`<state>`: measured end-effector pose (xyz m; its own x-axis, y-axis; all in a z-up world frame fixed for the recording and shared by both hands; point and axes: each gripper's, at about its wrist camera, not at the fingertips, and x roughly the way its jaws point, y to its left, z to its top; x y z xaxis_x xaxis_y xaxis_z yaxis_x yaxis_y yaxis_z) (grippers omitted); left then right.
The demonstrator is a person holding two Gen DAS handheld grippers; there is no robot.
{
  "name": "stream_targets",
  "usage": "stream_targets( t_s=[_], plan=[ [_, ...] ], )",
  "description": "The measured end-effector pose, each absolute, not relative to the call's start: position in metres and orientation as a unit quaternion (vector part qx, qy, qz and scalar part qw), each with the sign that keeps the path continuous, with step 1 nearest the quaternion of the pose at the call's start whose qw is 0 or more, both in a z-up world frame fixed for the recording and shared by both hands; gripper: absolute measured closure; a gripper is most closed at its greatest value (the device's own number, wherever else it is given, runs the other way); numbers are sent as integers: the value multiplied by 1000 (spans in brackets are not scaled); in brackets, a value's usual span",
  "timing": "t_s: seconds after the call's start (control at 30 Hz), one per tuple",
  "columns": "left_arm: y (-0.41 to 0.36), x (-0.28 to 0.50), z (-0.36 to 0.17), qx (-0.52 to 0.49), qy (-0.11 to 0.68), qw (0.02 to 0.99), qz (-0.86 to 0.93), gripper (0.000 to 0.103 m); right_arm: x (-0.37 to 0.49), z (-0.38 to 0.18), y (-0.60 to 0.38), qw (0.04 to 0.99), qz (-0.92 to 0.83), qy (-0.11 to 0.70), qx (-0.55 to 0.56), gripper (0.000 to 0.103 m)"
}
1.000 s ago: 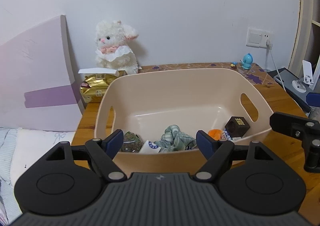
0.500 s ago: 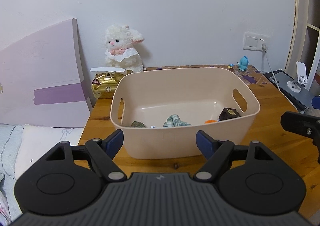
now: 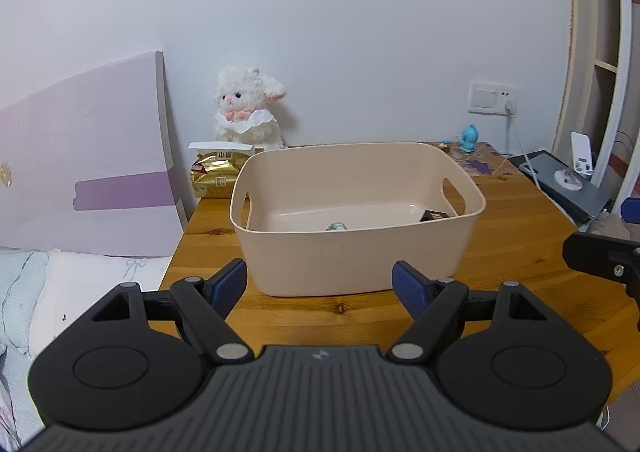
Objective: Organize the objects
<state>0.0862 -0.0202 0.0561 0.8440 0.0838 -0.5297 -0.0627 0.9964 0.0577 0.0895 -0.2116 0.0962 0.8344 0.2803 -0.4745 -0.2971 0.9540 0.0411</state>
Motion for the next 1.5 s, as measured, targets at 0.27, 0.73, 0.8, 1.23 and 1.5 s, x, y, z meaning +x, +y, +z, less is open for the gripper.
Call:
stream_targets(
  t_s=[0.27, 0.73, 0.8, 1.23, 1.5],
  plan=[
    [-22, 49, 65, -8, 264, 964, 32, 22, 65, 96, -221, 958, 156, 240, -13, 0],
    [-26, 0, 53, 8, 274, 960, 47, 22, 17, 78, -232, 952, 159, 260, 5, 0],
    [-28, -6, 49, 11, 278, 959, 49, 22, 10, 74, -234, 950, 159, 267, 7, 0],
    [-40, -31, 48, 34, 273, 961, 39, 22, -12, 76, -234, 952, 157, 262, -9, 0],
    [-40, -34, 49, 34, 275, 960, 41, 22, -12, 78, -239, 953, 151, 264, -12, 0]
  ],
)
